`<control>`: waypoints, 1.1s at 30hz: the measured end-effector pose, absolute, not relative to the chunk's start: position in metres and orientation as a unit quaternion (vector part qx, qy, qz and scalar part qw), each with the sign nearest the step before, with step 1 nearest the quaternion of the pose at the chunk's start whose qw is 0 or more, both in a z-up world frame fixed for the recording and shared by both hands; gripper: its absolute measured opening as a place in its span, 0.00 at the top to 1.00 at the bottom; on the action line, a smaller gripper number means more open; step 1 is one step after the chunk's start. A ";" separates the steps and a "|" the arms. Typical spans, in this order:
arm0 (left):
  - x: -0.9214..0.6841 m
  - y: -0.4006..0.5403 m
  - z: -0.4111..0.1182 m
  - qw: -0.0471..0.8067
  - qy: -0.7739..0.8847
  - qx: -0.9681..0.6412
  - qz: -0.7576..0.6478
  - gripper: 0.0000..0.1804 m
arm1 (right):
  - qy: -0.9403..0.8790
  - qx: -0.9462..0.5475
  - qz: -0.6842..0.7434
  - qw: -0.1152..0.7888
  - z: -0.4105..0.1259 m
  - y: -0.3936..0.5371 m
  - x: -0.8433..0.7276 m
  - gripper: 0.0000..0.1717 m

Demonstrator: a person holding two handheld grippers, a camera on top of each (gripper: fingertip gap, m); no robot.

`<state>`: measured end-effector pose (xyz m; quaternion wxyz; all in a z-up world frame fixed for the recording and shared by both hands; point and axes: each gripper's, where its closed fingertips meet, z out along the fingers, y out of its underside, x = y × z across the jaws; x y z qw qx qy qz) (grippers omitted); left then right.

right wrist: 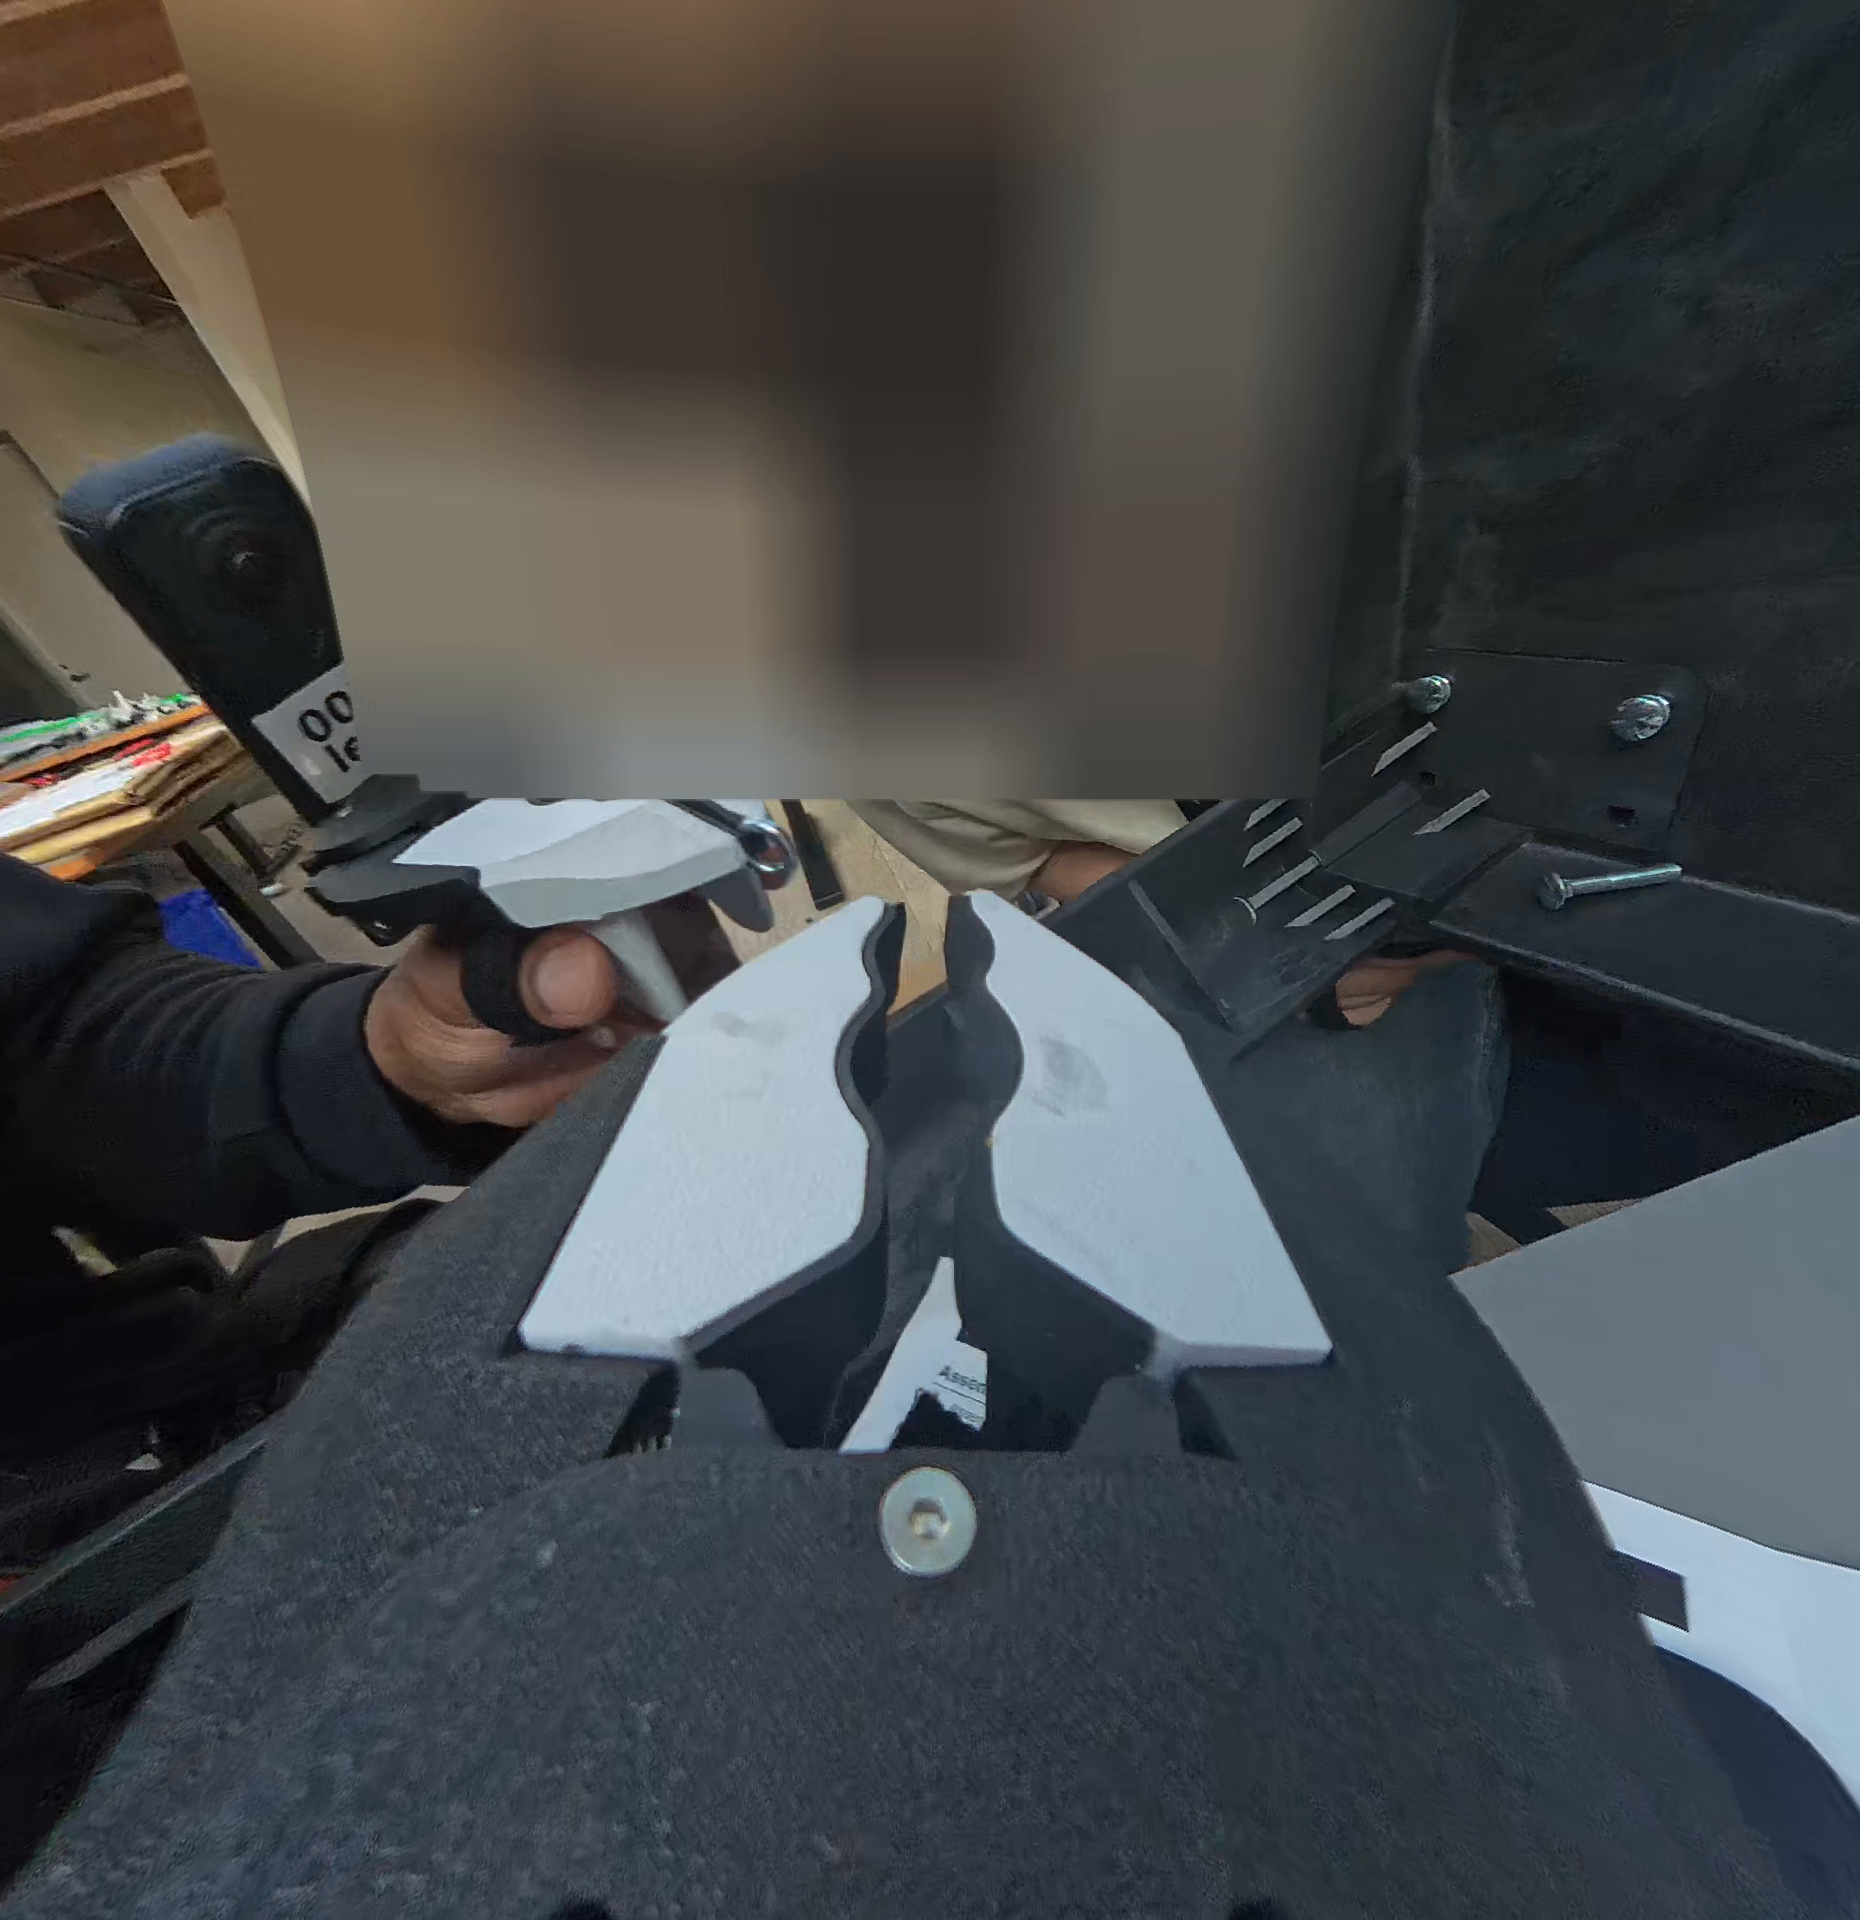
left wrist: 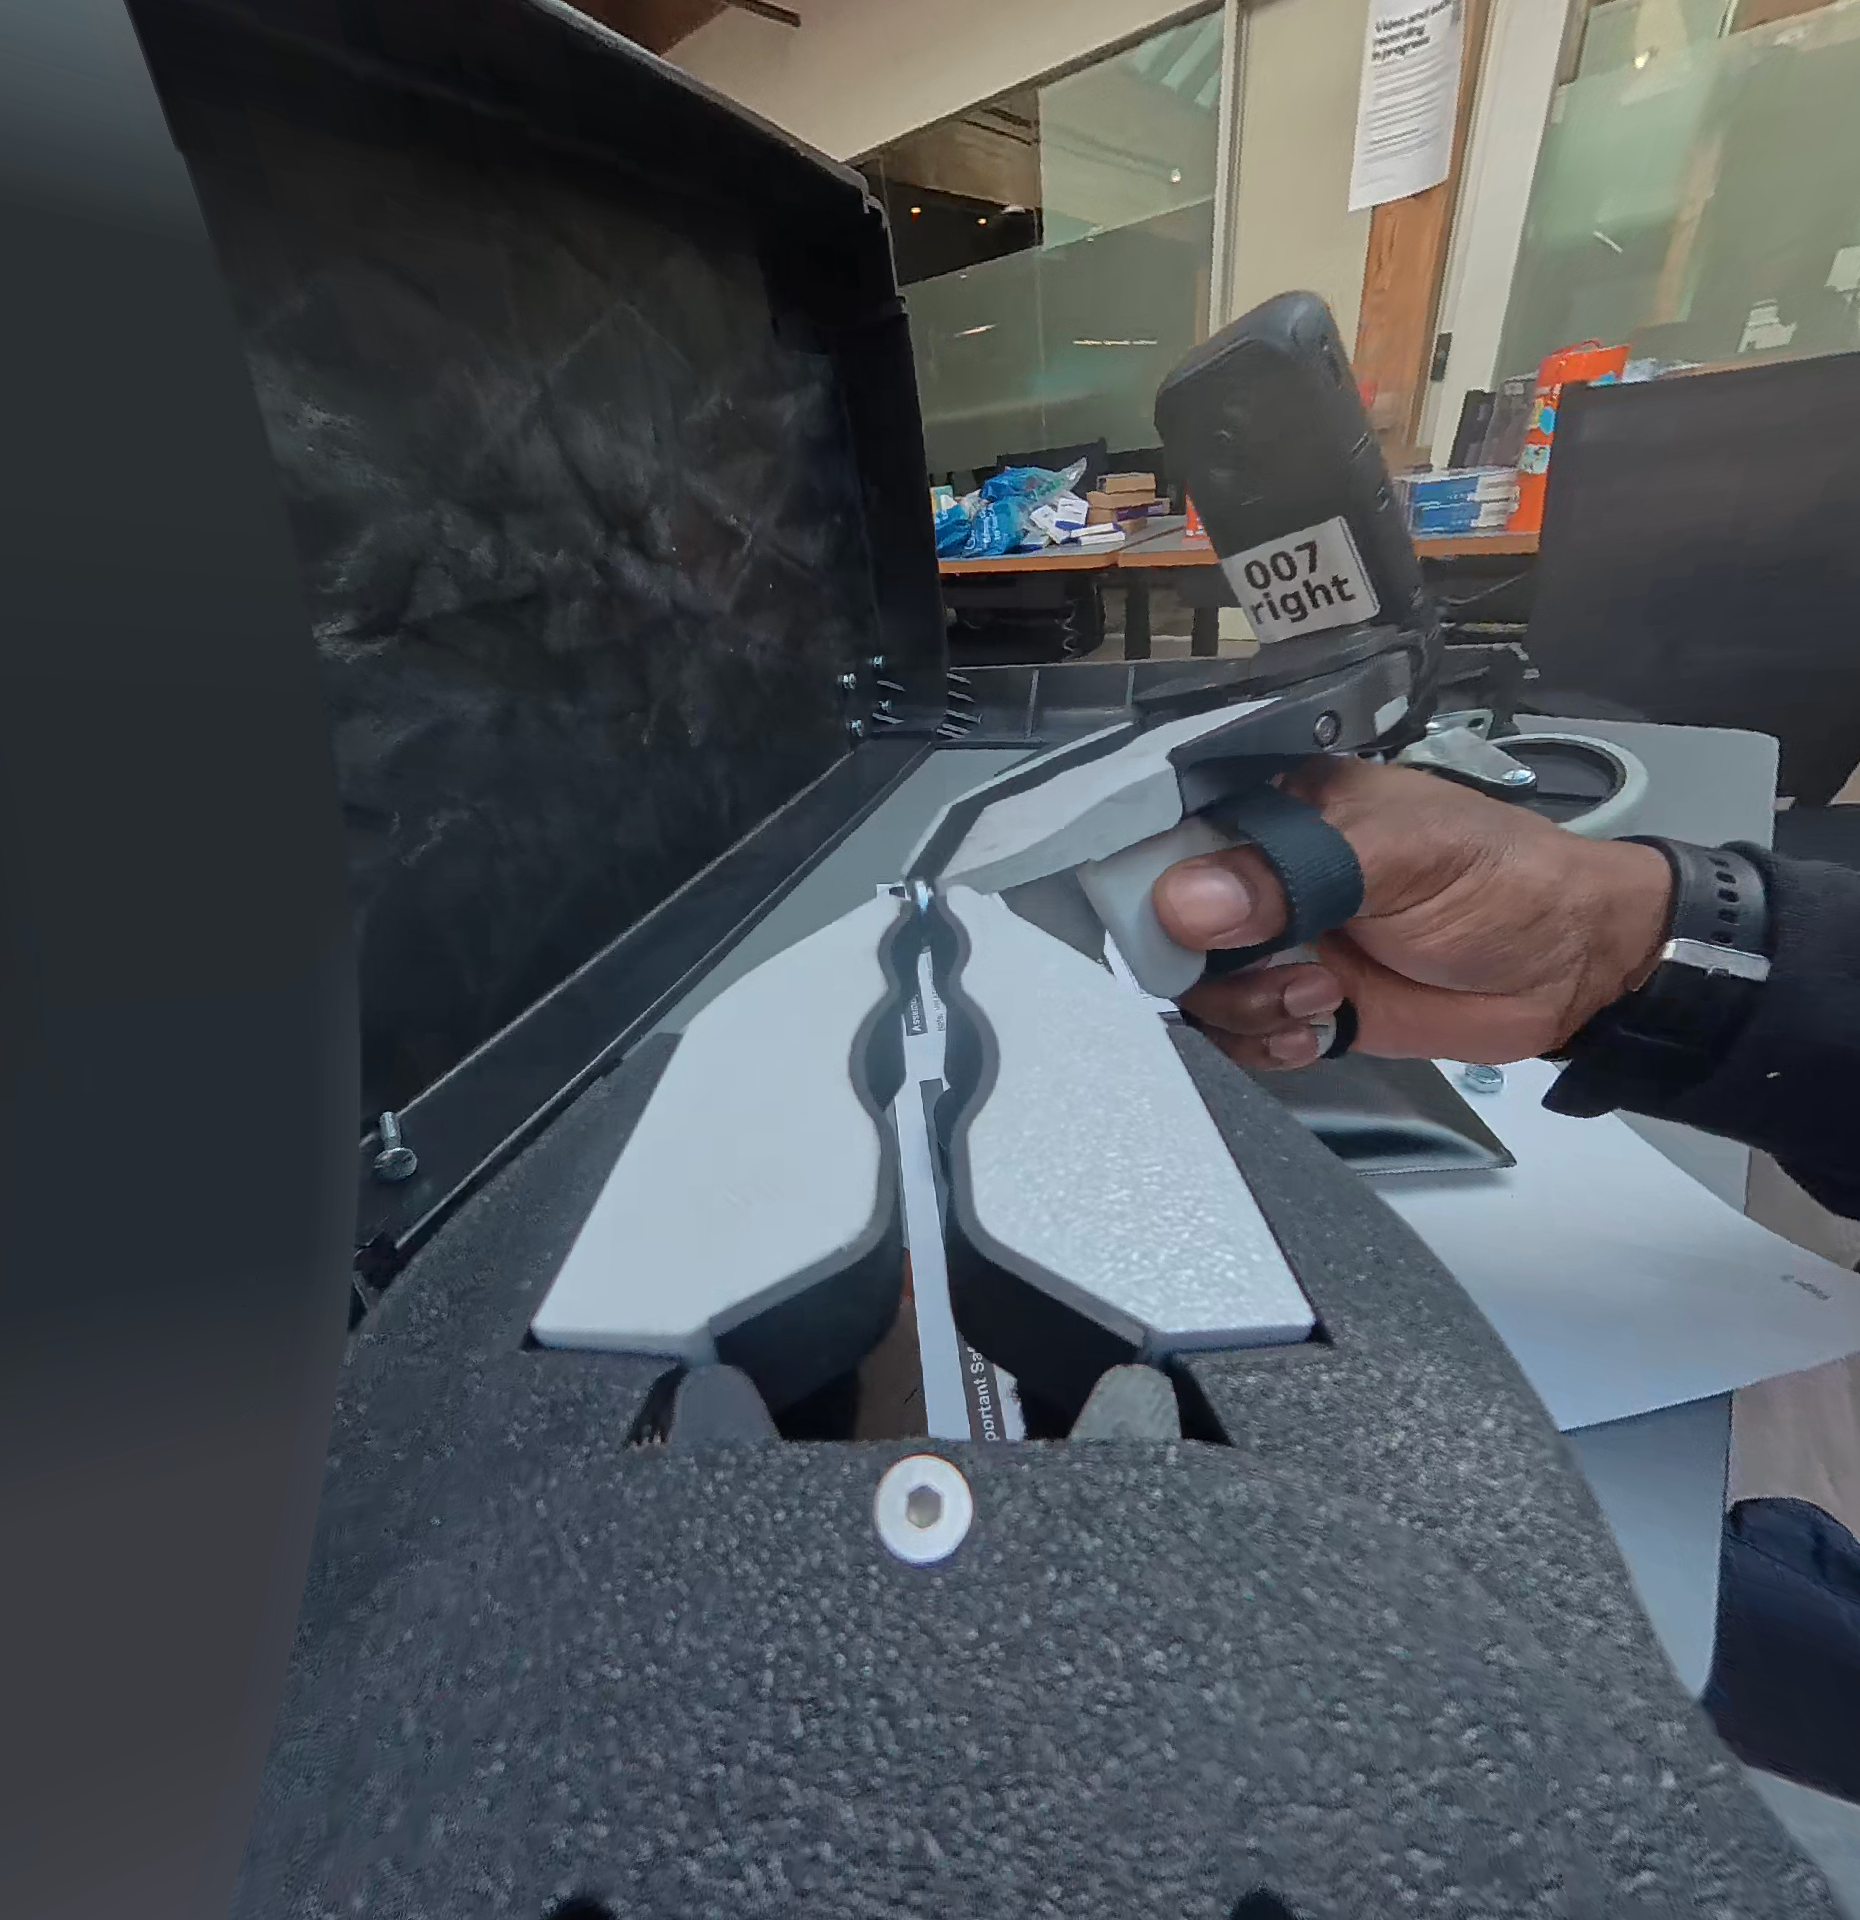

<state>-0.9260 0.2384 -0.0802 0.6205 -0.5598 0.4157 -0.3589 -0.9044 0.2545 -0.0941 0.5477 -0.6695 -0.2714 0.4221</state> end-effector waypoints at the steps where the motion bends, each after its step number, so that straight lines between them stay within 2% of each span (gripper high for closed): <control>1: -0.929 0.236 -0.081 0.620 0.410 -0.564 -0.361 0.99 | -0.283 -0.681 0.396 0.547 -0.098 0.264 -0.901 0.94; 4: -0.937 0.229 -0.087 0.617 0.393 -0.578 -0.361 0.99 | -0.339 -0.727 0.277 0.529 -0.126 0.310 -0.892 0.89; 7: -0.946 0.221 -0.089 0.621 0.366 -0.589 -0.365 0.99 | -0.369 -0.758 0.197 0.500 -0.160 0.371 -0.889 0.88; 14: -0.959 0.208 -0.098 0.626 0.334 -0.615 -0.342 0.99 | -0.268 -0.838 0.186 0.438 -0.230 0.483 -0.903 0.84; 19: -0.965 0.207 -0.108 0.622 0.317 -0.638 -0.324 0.99 | -0.232 -0.844 0.197 0.441 -0.233 0.512 -0.919 0.76; 22: -0.963 0.208 -0.112 0.621 0.306 -0.646 -0.320 0.99 | -0.224 -0.867 0.179 0.407 -0.245 0.519 -0.920 0.69; 29: -0.946 0.205 -0.115 0.620 0.299 -0.653 -0.314 0.99 | -0.241 -0.884 0.140 0.374 -0.252 0.523 -0.904 0.79; 33: -0.940 0.204 -0.115 0.622 0.293 -0.654 -0.315 0.99 | -0.239 -0.880 0.165 0.375 -0.251 0.516 -0.884 0.86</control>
